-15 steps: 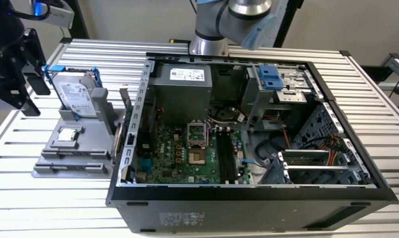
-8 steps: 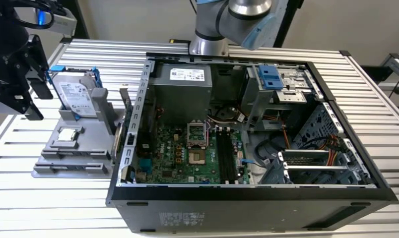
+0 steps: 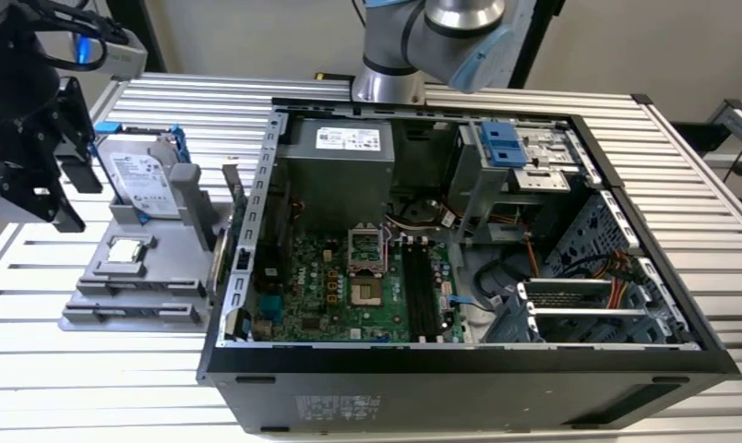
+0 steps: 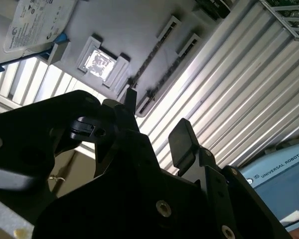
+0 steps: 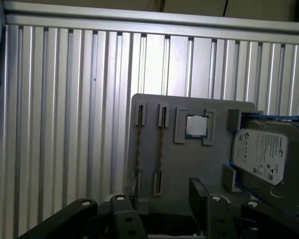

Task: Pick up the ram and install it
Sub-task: 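Pick up the ram and move it above insertion slot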

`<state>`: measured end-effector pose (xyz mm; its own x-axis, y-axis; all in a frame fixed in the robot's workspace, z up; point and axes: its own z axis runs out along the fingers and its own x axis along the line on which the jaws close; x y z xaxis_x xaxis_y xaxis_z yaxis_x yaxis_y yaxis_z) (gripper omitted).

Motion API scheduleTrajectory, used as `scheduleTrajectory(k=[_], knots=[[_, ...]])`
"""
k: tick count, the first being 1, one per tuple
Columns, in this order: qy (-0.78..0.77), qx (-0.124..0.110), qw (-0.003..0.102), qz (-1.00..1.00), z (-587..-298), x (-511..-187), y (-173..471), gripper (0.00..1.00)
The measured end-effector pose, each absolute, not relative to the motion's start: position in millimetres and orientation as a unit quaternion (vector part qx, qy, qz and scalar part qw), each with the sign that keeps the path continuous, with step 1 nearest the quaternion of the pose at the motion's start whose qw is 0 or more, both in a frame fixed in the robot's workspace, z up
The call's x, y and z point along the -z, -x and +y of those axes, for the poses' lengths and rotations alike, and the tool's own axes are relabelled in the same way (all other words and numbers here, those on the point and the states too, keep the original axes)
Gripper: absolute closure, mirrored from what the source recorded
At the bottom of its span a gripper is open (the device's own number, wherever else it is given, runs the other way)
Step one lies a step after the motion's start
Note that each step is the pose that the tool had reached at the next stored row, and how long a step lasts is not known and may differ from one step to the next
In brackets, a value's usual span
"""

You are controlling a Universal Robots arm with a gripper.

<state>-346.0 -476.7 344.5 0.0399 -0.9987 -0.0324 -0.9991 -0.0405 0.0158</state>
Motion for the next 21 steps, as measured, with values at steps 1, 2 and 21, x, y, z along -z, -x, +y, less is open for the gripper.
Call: scheduleTrajectory(k=[1, 2, 21], knots=[[0.721, -0.017, 0.006, 0.693, -477.2, -343.4, 346.0, 0.00], [0.721, -0.017, 0.005, 0.693, -477.7, -342.2, 346.1, 0.00], [0.721, -0.017, 0.005, 0.693, -487.6, -319.2, 346.1, 0.00]])
